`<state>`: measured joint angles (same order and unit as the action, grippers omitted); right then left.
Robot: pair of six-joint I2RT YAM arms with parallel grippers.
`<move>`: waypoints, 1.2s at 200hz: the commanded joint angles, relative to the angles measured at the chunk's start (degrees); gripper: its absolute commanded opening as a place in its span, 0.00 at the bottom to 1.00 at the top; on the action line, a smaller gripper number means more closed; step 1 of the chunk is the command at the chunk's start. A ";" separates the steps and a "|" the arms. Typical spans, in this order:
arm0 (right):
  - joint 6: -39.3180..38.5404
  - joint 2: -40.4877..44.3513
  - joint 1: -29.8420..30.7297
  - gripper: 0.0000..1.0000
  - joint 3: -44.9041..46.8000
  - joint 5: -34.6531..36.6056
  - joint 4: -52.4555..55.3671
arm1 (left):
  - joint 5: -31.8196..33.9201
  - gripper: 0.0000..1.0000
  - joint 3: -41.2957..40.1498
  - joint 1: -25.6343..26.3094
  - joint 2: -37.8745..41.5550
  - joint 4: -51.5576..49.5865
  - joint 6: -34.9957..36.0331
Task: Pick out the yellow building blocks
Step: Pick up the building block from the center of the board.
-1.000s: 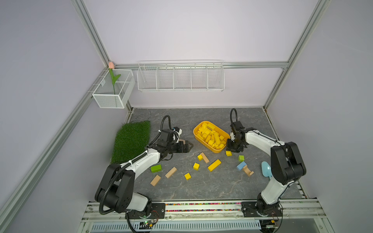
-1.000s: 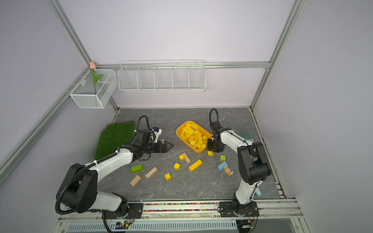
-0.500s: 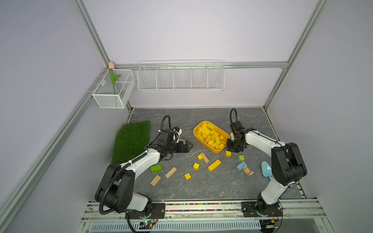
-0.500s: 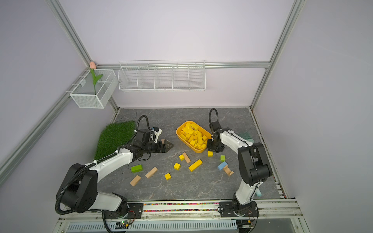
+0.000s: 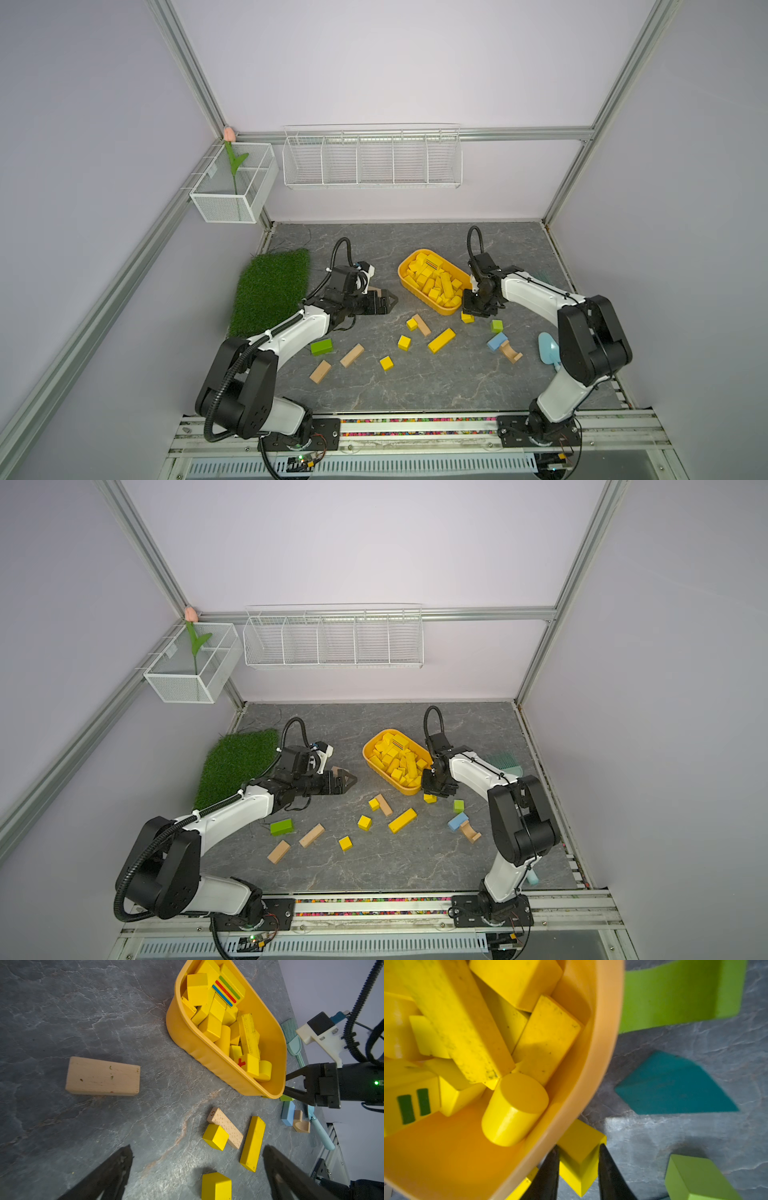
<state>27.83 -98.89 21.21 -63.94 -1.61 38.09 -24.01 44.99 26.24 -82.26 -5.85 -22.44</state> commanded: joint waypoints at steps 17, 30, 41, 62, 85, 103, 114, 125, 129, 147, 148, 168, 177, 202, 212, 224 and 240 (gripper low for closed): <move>0.63 -3.32 1.20 0.47 2.23 1.49 5.78 | 0.23 1.00 -0.17 -0.32 1.44 1.22 -0.57; 0.55 -3.09 1.20 0.47 2.99 1.68 6.12 | 0.21 1.00 -0.26 -0.39 1.53 1.27 -0.59; 0.47 -2.61 1.18 0.46 3.66 2.08 6.31 | 0.23 1.00 -0.34 -0.38 1.57 1.32 -0.65; 0.66 -1.51 1.20 0.40 4.42 2.53 6.35 | 0.14 1.00 -0.34 -0.45 1.56 1.35 -0.68; 0.80 -0.60 1.19 0.32 4.39 3.18 6.56 | 0.13 1.00 -0.33 -0.49 1.57 1.32 -0.69; 0.74 -0.51 1.20 0.32 3.93 3.34 7.12 | 0.16 1.00 -0.34 -0.48 1.56 1.37 -0.68; 0.73 -0.36 1.20 0.33 3.66 3.28 7.52 | 0.15 1.00 -0.33 -0.44 1.56 1.36 -0.55; 0.73 0.05 1.20 0.38 3.48 3.36 7.83 | 0.15 1.00 -0.33 -0.48 1.58 1.41 -0.68; 0.73 0.29 1.20 0.40 3.47 3.41 7.94 | 0.12 1.00 -0.28 -0.42 1.57 1.37 -0.68; 0.73 1.51 1.20 0.42 3.60 3.37 8.52 | 0.29 1.00 -0.51 -0.43 1.77 1.36 -0.70; 0.77 1.60 1.20 0.42 3.63 3.37 8.51 | 0.29 1.00 -0.52 -0.46 1.76 1.36 -0.69; 1.07 3.35 1.20 0.42 4.30 2.97 8.68 | 0.37 1.00 -0.52 -0.40 1.84 1.50 -0.78; 1.30 4.14 1.22 0.42 4.69 2.67 8.59 | 0.37 1.00 -0.44 -0.48 1.76 1.40 -0.72; 1.64 5.88 1.26 0.37 5.98 2.07 8.10 | 0.42 1.00 -0.30 -0.44 1.56 1.28 -0.77; 1.70 6.20 1.26 0.32 6.33 1.88 7.97 | 0.50 1.00 -0.28 -0.43 1.62 1.24 -0.77; 1.66 6.55 1.24 0.24 6.46 1.64 7.97 | 0.62 1.00 -0.41 -0.44 1.75 1.19 -0.85; 1.61 7.45 1.22 0.20 6.46 1.52 8.14 | 0.81 1.00 -0.43 -0.49 1.84 1.10 -0.85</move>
<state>29.10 -93.47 22.22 -58.35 0.75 45.04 -23.83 44.99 26.13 -81.67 -5.82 -22.48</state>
